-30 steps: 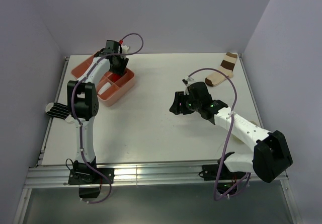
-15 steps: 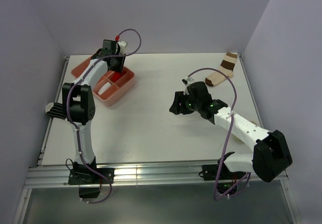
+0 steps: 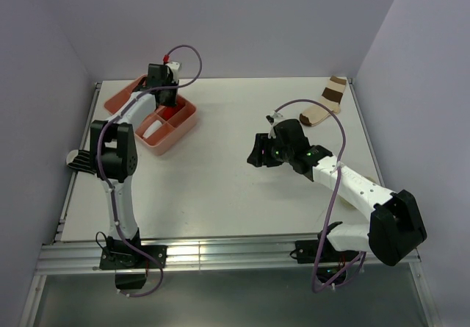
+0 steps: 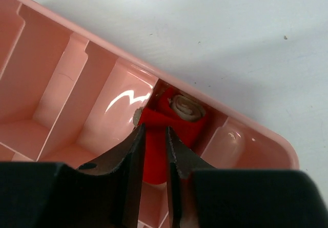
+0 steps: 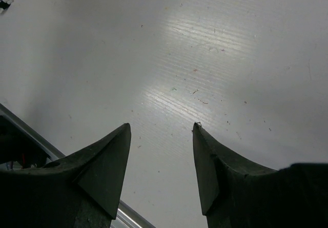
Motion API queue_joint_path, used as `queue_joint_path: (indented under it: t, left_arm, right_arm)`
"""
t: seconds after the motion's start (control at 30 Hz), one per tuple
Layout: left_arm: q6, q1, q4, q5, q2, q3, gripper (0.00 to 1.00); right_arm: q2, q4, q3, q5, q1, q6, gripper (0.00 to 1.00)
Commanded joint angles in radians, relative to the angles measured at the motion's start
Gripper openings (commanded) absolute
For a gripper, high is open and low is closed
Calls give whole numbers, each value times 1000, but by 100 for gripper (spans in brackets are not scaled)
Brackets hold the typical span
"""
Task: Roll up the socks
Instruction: Place the sock in the storage box.
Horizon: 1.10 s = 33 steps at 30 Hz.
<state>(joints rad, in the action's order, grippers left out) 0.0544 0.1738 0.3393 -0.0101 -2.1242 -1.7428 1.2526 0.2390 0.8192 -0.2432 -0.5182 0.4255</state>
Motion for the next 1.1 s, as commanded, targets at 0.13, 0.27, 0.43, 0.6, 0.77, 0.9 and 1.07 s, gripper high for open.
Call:
queue_joint_path:
  t: [0.13, 0.27, 0.43, 0.6, 0.77, 0.9, 1.07]
  left_arm:
    - [-30, -7, -13, -5, -106, -35, 26]
    - [-34, -7, 7, -17, -112, -34, 26]
    - [-47, -7, 1, -1, -13, -29, 32]
    - [-113, -7, 13, 37, 108, -69, 43]
    - [-194, -7, 39, 106, 254, -67, 50]
    - [-274, -7, 67, 265, 369, 8, 54]
    - [-408, -22, 159, 479, 521, 155, 66]
  right_arm:
    - [1, -30, 14, 8, 7, 12, 58]
    - [-8, -32, 8, 8, 7, 10, 58]
    - [-41, -30, 0, 12, 7, 10, 58]
    - [-96, -17, -2, 22, 7, 6, 58]
    - [-195, 9, -9, 39, 7, -2, 58]
    - [-300, 39, -26, 73, 6, -5, 59]
    - [-482, 83, -64, 125, 7, -1, 66]
